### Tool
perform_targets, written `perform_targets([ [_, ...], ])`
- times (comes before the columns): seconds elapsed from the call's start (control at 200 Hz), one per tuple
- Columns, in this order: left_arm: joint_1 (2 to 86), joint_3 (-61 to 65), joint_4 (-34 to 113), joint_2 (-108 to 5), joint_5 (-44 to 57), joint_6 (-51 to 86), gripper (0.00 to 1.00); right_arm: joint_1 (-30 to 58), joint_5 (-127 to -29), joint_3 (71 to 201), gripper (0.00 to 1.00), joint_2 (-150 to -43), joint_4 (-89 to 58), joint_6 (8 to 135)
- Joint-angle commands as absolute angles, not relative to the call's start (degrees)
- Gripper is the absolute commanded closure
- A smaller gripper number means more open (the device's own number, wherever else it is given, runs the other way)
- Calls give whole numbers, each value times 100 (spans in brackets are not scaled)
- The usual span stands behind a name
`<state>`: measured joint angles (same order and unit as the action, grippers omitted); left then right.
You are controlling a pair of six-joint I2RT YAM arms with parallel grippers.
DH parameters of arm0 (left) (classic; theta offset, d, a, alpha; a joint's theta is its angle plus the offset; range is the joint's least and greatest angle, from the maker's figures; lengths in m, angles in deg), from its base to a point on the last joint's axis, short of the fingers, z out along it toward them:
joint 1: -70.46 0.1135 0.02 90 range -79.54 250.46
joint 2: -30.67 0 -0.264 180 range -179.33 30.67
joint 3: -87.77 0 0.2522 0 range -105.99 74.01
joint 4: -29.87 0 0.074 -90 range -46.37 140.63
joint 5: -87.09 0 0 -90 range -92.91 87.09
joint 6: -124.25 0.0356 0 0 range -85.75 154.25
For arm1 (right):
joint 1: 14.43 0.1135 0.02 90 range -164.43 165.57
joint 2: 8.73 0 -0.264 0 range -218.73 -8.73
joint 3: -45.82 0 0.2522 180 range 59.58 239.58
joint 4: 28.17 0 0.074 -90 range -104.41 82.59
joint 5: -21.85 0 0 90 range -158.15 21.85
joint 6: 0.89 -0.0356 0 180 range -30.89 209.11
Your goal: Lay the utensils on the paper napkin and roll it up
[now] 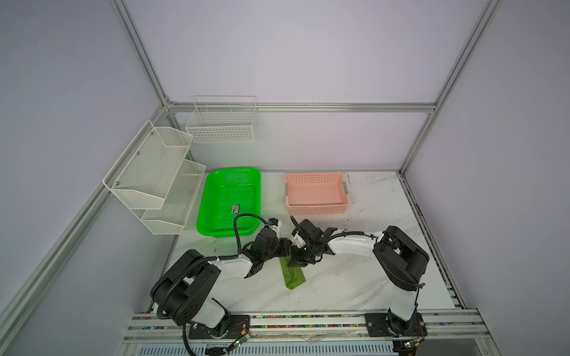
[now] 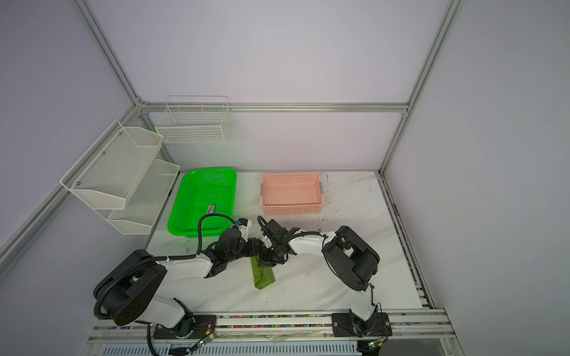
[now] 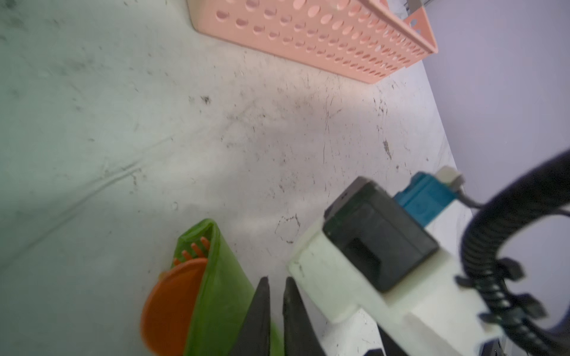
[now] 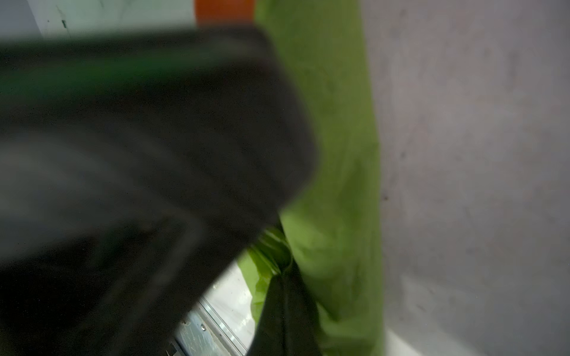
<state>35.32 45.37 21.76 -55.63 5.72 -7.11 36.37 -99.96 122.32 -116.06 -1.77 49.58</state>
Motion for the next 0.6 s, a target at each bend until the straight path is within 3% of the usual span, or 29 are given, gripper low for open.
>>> perform_targets([
  [0.0,3538,4483,1827,-5700,953,-749,89,3659,-10067,12286,100,-11394,-342,5053],
  [0.595,3673,4541,1891,-6099,1086,-488,92,3575,-10200,12329,100,-11376,-220,5326],
])
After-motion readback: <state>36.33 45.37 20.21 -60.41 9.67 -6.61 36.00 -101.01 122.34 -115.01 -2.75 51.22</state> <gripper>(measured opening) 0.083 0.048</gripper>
